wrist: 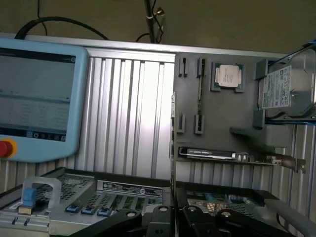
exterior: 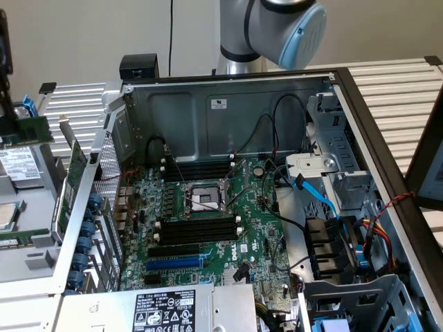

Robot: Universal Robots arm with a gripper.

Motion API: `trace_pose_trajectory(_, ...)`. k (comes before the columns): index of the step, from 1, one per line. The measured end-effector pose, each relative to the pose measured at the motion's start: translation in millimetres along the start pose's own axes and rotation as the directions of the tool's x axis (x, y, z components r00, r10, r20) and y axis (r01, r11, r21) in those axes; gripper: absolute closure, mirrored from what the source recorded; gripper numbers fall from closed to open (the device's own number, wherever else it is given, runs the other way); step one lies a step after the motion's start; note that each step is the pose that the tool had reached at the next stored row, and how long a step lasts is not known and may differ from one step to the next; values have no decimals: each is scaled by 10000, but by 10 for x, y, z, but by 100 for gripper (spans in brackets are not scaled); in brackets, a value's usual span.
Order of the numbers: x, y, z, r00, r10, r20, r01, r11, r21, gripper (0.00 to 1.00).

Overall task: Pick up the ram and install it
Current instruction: 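Pick up the ram and move it above insertion slot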

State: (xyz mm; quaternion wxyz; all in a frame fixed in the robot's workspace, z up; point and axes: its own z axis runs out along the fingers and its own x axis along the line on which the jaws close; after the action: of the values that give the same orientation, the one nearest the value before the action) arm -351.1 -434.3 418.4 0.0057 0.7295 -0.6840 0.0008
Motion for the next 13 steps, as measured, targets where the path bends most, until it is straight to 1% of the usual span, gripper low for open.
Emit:
trace_pose_trajectory(3, 10, -134, -97, 10000, -2, 24, 2, 10000, -1, 86)
trace_pose_trajectory(5, 16, -220, -134, 10000, -11, 51, 11, 10000, -1, 86)
trace_pose_trajectory(13, 40, -584, -175, 9999, -22, 102, 22, 10000, -8, 86)
